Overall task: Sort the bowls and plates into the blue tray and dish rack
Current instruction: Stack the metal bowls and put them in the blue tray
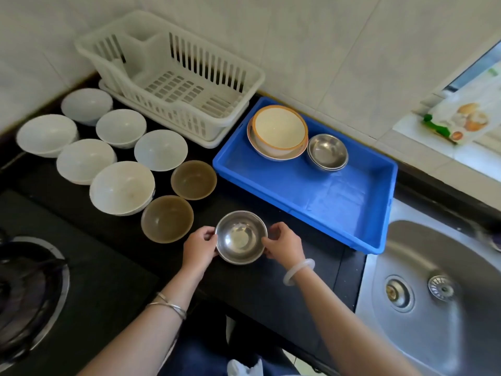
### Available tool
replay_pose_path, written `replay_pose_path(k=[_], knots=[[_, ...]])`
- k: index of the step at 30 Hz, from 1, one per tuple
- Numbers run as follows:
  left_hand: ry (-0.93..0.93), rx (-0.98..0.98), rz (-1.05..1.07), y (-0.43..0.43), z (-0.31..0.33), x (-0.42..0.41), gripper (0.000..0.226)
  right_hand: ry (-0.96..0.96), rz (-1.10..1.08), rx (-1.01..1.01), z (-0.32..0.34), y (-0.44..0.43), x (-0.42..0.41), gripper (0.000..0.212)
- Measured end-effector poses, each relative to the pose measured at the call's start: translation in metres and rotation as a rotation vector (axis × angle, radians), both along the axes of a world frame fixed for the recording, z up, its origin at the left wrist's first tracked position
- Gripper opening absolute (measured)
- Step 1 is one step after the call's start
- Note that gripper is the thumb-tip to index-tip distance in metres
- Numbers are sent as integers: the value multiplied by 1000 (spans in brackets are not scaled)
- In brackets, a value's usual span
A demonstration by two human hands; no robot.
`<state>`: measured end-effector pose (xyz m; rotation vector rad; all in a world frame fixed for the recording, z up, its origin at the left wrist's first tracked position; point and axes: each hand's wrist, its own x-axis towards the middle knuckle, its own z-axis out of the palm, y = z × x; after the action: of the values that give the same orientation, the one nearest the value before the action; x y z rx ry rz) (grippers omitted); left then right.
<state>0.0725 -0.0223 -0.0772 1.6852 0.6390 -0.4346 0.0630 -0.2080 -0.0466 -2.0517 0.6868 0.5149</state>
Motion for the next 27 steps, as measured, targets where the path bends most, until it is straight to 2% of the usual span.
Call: replay_pose_path(k=[3,7,15,21,27], knots=[[17,-3,-60,2,2,9,13,127,-76,214,-1,-1,5,35],[17,32,-180,4,6,25,13,177,-173,341,-2,-2,8,40],[-118,67,-346,-23,38,67,11,-37,-337,352,21,-30,18,20],[-174,-144,-345,-87,75,111,11,-182,-467,334,52,-89,50,16],[-112,-220,-307,-170,83,155,10,-271,-527,265,60,-159,93,10]])
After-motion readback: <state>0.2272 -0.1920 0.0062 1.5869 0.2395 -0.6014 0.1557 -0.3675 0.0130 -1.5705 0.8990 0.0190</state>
